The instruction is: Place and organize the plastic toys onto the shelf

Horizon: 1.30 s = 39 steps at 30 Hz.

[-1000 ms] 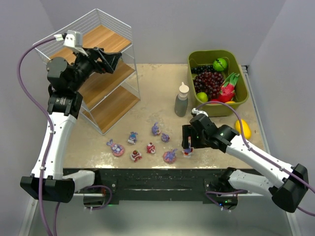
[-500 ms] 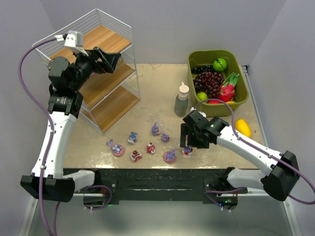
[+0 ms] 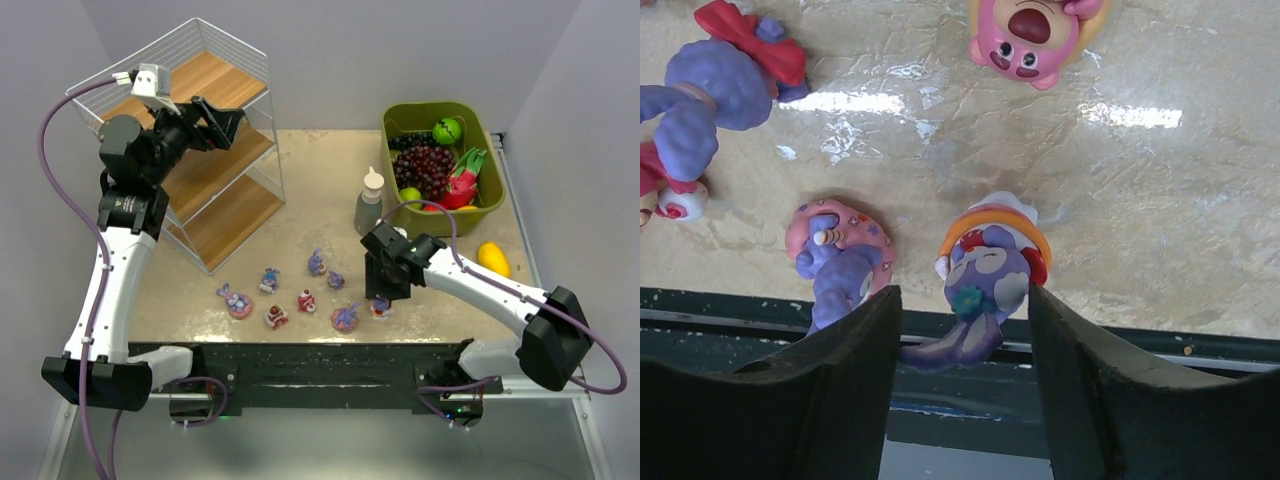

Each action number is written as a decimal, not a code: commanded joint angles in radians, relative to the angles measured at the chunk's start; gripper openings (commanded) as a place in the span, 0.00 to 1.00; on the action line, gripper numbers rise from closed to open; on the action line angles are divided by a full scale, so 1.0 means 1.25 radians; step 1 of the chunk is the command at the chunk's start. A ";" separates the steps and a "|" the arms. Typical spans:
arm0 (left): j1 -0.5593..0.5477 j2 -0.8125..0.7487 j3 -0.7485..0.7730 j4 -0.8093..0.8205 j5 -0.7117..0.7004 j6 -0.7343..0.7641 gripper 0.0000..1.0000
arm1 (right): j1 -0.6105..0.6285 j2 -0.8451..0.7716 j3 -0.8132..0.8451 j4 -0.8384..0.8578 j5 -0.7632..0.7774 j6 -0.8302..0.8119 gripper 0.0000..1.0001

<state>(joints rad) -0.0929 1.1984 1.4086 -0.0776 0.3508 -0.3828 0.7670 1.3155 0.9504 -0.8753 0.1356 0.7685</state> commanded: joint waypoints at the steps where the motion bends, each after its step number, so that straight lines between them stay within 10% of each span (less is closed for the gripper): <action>1: -0.002 -0.005 0.005 -0.005 -0.013 0.020 1.00 | 0.000 0.015 0.036 0.004 -0.009 -0.018 0.48; 14: -0.002 -0.006 -0.003 -0.010 -0.012 0.030 0.99 | 0.000 0.010 0.046 0.004 -0.003 -0.153 0.01; 39: -0.040 0.022 -0.048 0.127 0.524 -0.012 1.00 | 0.001 0.066 0.533 -0.007 0.114 -0.399 0.00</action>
<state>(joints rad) -0.1001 1.2068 1.3716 0.0086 0.7959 -0.3603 0.7658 1.4029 1.5368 -0.9199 0.2543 0.3637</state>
